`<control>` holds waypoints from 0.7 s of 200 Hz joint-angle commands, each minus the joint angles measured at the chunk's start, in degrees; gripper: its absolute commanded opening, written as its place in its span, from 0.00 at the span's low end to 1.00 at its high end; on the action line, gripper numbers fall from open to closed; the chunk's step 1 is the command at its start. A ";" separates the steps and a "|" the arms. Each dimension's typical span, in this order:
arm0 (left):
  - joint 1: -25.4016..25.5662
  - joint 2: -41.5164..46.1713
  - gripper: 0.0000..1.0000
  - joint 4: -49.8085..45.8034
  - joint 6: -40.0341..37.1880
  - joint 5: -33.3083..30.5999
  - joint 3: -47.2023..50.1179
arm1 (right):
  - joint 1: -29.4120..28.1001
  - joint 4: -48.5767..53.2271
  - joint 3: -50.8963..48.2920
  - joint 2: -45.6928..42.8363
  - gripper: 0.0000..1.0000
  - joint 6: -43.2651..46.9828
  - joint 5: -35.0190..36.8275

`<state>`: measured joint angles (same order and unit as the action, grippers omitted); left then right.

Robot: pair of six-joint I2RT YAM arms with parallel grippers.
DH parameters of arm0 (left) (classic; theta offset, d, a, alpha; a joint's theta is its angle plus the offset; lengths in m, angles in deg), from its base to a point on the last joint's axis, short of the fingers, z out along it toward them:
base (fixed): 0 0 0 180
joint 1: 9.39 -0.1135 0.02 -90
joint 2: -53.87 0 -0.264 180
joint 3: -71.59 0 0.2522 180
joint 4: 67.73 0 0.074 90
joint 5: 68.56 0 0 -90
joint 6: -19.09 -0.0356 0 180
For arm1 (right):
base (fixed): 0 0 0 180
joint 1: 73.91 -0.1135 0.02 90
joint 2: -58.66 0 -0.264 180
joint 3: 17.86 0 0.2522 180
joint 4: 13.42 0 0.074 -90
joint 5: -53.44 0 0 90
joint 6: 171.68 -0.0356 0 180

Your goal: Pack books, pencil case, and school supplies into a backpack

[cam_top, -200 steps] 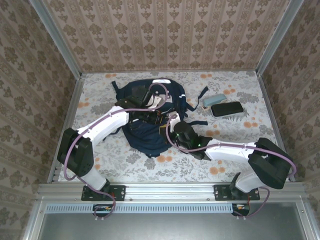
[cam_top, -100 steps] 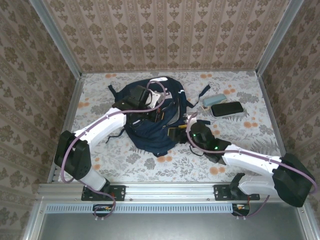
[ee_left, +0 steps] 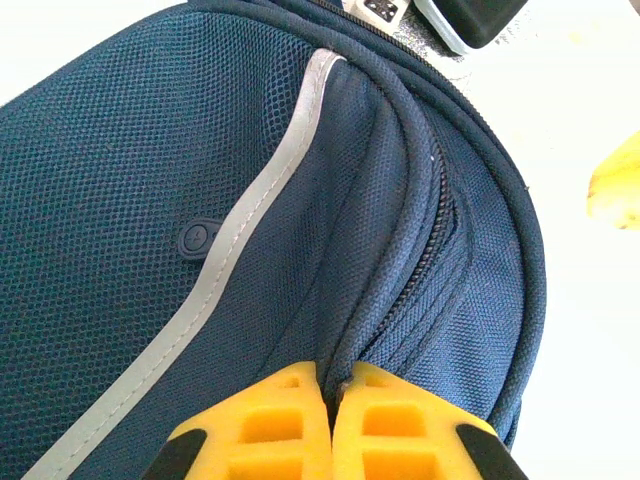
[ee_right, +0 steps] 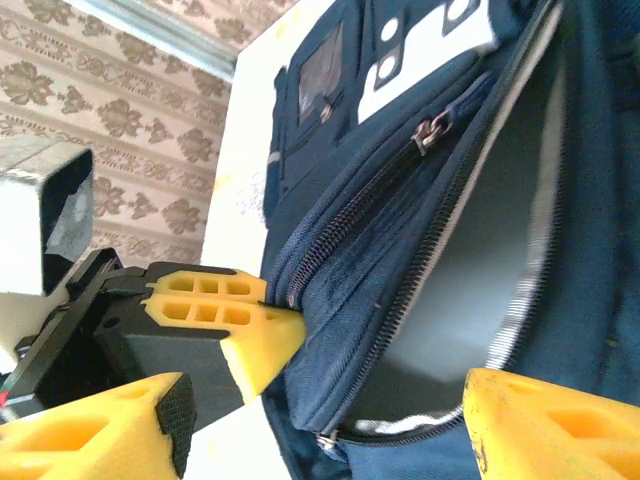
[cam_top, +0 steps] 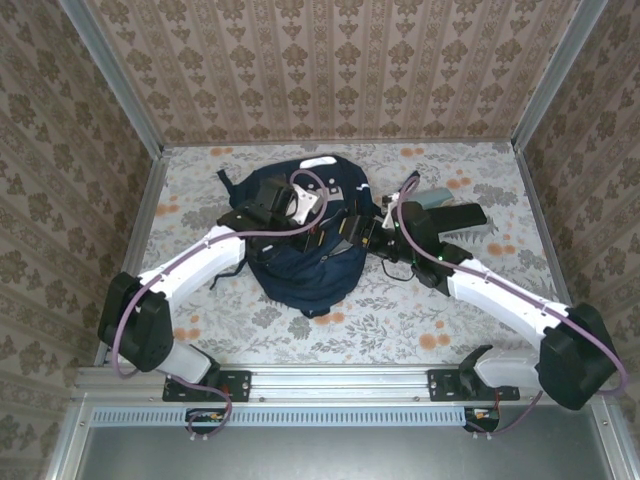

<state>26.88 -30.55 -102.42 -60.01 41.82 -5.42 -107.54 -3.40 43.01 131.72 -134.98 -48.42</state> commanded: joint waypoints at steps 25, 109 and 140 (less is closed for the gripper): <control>-0.32 3.91 0.00 3.68 -0.02 2.73 0.97 | 0.14 -7.84 1.86 8.49 0.67 -7.58 -9.25; -0.15 11.74 0.40 0.56 11.17 -6.42 5.20 | 0.14 -21.38 0.11 14.22 0.20 -11.44 -11.40; 2.29 19.14 0.46 -0.52 15.64 -9.79 11.84 | 0.14 -25.73 0.85 15.20 0.15 -12.93 -11.67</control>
<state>27.36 -15.86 -101.37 -49.83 36.05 1.84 -107.32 -20.36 42.99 145.97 -146.45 -59.35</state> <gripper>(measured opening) 0.442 0.162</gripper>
